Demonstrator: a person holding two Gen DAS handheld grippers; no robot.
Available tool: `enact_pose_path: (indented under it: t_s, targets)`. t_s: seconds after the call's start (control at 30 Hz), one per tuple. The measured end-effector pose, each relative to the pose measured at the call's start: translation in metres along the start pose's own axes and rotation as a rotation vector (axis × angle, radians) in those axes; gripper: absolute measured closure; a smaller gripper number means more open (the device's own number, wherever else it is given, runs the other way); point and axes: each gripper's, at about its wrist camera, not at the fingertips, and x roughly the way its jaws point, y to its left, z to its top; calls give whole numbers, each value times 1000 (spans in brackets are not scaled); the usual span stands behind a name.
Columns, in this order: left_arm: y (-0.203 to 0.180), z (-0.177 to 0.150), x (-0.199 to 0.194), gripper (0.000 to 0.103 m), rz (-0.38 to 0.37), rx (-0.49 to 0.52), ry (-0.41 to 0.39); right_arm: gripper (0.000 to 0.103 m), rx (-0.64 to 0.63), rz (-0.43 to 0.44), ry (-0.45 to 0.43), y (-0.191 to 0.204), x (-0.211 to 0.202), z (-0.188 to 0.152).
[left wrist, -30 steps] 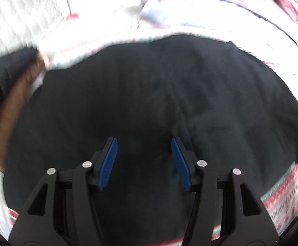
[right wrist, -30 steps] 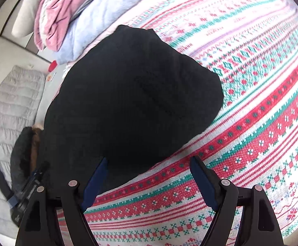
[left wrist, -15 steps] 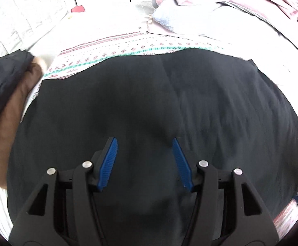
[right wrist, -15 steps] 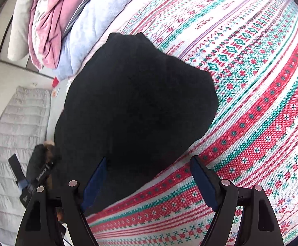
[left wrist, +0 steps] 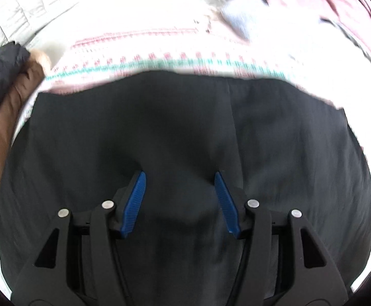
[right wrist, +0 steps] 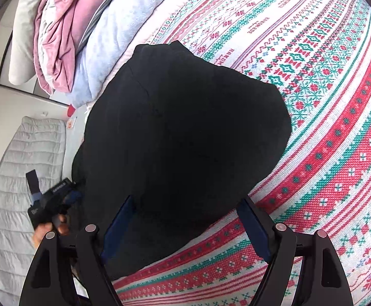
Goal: Fold large clothes
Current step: 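Grasp the folded black coat's edge with the right gripper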
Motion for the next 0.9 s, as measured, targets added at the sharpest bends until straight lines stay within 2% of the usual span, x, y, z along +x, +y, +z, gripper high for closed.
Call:
enact_pose_path:
  t_s: [0.1, 0.2, 0.27, 0.4, 0.47, 0.57, 0.63, 0.73, 0.9]
  targets:
    - [2, 24, 17, 45, -14, -42, 24, 20, 4, 1, -11, 2, 2, -1]
    - [-6, 39, 41, 45, 63, -9, 29, 20, 11, -8, -19, 6, 7, -1]
    - [-6, 46, 58, 45, 85, -6, 45, 20, 10, -11, -20, 10, 12, 0]
    - [-16, 43, 69, 45, 148, 53, 1, 20, -11, -27, -29, 18, 20, 1]
    - [-13, 45, 67, 45, 135, 42, 6, 20, -16, -30, -36, 21, 23, 2]
    - [-2, 49, 57, 45, 69, 27, 17, 20, 0, -31, -50, 23, 25, 3]
    - [6, 42, 36, 45, 5, -1, 15, 20, 15, -18, -55, 22, 24, 4]
    - [12, 14, -3, 45, -92, -14, 8, 20, 42, 5, -59, 18, 24, 6]
    - [6, -65, -63, 45, -126, 114, -16, 19, 84, 27, -75, 15, 26, 9]
